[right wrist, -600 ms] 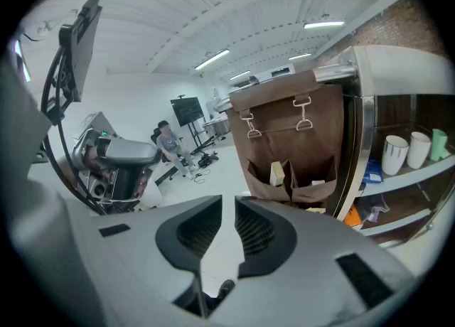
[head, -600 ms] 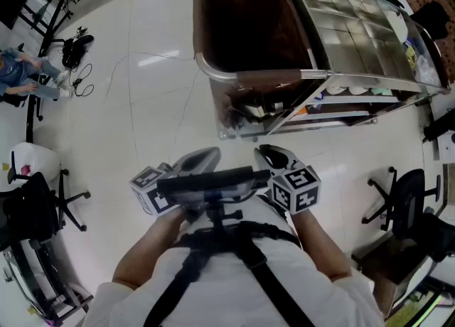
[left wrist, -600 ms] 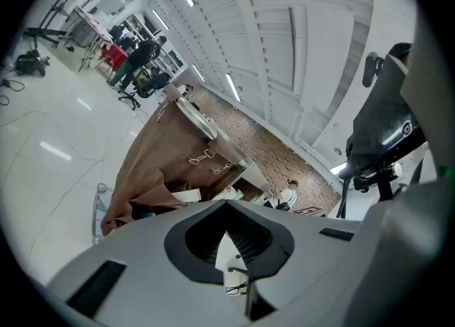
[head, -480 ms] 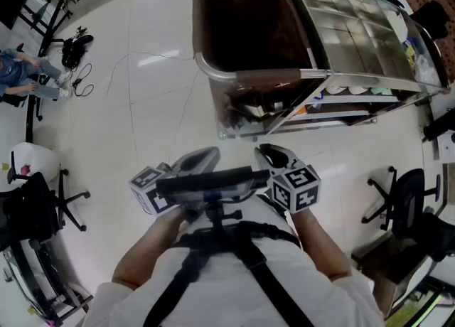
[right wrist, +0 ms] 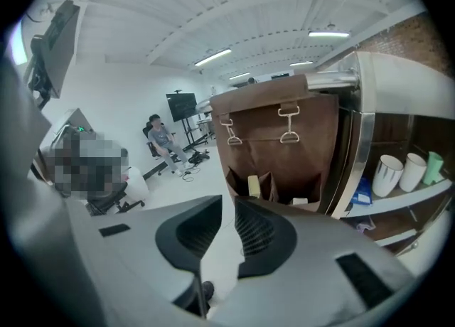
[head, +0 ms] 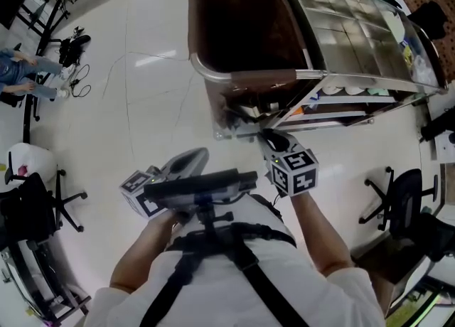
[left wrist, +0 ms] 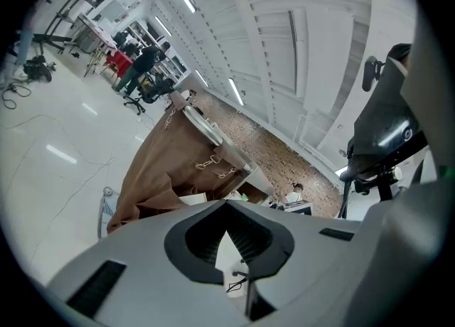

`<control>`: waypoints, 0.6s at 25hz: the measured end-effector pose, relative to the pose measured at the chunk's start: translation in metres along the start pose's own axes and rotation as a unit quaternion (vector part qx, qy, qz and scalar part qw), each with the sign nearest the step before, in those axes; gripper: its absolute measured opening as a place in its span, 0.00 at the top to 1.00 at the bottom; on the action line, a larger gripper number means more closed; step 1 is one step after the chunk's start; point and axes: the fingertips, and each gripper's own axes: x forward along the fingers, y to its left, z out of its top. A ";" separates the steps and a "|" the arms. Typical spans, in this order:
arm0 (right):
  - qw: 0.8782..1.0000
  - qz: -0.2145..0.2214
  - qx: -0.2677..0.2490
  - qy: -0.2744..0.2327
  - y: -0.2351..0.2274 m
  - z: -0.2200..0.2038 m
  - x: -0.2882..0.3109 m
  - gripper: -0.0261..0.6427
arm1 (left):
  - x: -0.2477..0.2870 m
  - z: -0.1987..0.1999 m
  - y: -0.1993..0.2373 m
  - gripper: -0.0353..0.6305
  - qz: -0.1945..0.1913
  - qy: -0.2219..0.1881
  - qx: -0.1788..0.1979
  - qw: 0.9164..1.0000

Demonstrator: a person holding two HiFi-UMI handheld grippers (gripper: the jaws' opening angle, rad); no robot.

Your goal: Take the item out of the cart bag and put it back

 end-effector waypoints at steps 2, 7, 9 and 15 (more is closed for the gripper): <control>1.000 -0.010 -0.009 0.003 -0.009 0.002 0.007 0.87 | -0.002 0.001 0.001 0.95 0.002 -0.004 0.002 1.000; 0.999 -0.028 -0.023 0.007 -0.027 0.009 0.026 0.82 | -0.005 0.004 0.002 0.95 0.010 -0.013 0.005 1.000; 0.999 -0.032 -0.027 0.012 -0.032 0.010 0.034 0.78 | -0.007 0.004 0.003 0.95 0.014 -0.013 0.005 1.000; 0.998 -0.037 -0.043 0.031 -0.039 0.010 0.057 0.75 | -0.010 0.007 0.004 0.95 0.021 -0.019 0.005 1.000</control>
